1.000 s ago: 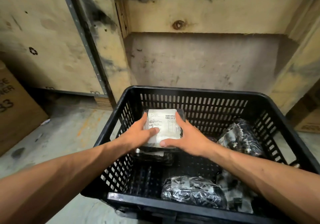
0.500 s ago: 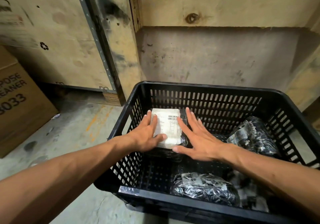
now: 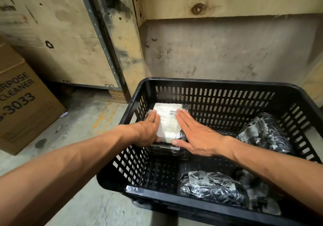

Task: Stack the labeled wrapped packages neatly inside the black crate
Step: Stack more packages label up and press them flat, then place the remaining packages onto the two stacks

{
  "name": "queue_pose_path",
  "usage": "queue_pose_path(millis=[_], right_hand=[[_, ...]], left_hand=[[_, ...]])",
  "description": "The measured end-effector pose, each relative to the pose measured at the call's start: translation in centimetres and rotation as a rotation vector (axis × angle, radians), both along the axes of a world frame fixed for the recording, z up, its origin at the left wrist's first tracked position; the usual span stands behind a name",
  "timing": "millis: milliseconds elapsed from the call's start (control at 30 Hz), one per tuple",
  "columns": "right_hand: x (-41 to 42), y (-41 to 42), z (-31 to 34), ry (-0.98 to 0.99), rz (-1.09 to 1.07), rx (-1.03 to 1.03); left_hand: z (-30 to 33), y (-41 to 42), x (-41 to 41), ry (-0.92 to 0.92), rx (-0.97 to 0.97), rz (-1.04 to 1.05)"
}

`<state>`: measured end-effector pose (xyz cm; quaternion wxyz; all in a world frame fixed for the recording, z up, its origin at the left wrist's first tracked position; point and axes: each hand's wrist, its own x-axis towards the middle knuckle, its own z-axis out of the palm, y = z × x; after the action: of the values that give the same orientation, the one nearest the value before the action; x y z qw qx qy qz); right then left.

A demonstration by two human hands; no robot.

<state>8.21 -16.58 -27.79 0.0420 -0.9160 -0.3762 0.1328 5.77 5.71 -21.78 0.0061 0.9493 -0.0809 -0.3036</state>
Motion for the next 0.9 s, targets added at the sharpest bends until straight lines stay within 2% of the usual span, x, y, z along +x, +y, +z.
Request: queue_pose_path(millis=[400, 767, 900], right_hand=[[1.4, -0.8, -0.9, -0.113, 0.079, -0.040], [0.7, -0.6, 1.4, -0.015, 0.064, -0.105], [-0.5, -2.4, 3.9, 0.070, 0.042, -0.093]], left_hand=[[0.1, -0.4, -0.1, -0.070, 0.007, -0.058], [0.7, -0.7, -0.8, -0.060, -0.022, -0.033], [1.3, -1.1, -2.0, -0.135, -0.042, -0.140]])
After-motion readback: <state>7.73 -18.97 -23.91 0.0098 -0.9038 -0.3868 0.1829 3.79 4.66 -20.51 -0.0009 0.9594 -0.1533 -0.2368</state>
